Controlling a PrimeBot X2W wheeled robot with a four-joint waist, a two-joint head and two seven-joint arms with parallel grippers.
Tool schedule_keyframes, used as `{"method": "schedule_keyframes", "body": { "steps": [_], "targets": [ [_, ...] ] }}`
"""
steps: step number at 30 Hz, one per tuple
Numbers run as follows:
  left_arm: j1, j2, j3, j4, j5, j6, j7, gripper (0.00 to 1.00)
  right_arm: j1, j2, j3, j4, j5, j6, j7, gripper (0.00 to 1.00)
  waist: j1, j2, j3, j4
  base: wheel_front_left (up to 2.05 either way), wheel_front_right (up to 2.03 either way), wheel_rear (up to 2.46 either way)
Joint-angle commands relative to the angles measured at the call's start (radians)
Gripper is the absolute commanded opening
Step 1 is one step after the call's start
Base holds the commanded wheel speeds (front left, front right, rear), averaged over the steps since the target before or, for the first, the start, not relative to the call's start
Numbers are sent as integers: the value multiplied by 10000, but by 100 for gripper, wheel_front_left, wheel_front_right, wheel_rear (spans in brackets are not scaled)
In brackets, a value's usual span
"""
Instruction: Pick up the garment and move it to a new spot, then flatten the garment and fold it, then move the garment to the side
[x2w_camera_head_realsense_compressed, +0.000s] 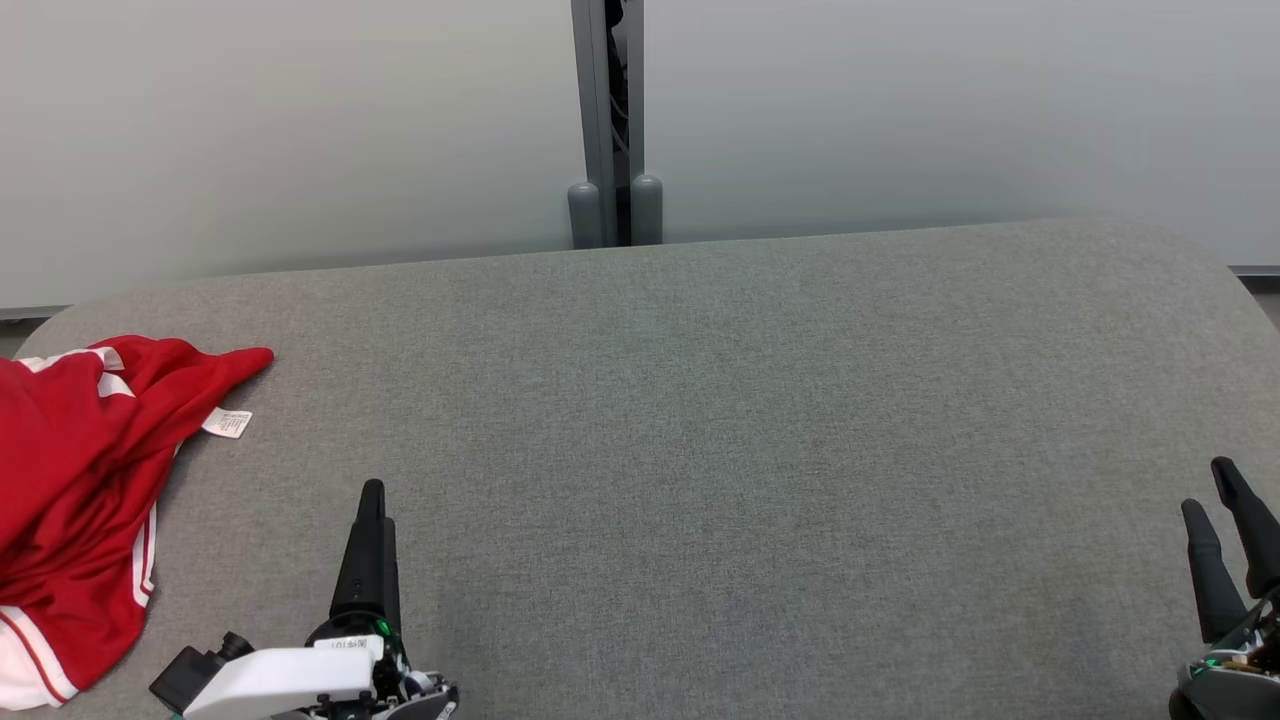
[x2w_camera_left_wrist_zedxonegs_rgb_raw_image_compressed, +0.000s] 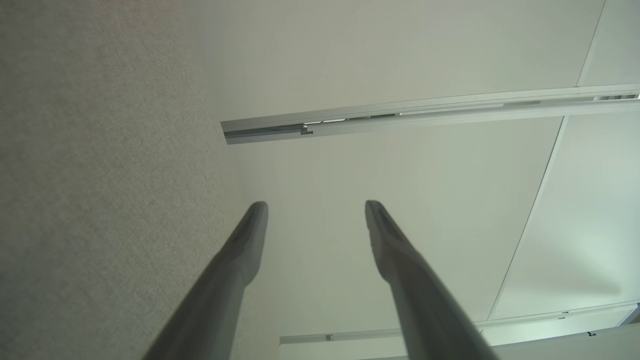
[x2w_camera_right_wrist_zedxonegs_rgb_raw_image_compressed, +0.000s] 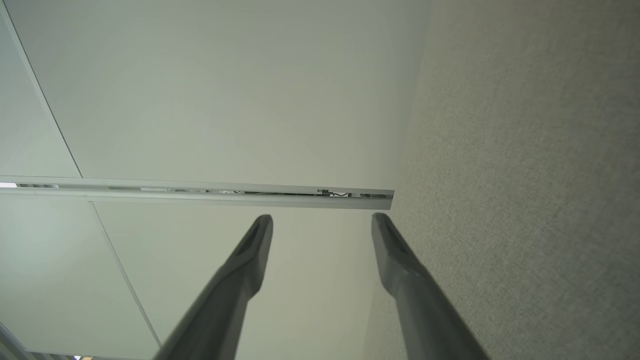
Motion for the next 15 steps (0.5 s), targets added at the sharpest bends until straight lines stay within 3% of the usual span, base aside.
{"method": "schedule_keyframes", "body": {
  "steps": [1,9,15],
  "targets": [
    [-389,34,47,-210,88,-7,-34,100,-197,-144,64,-245,-83,11,-130,100,0,0,-1,3,0,0,0],
    [-605,114,117,-352,858,-8,-121,100,-183,-286,550,-503,-584,12,-751,100,0,0,-6,32,0,0,0],
    [-764,132,248,-700,2447,-8,-168,100,-207,-490,938,-862,-1890,13,-1263,100,0,0,-11,64,0,0,0]
  ]
}}
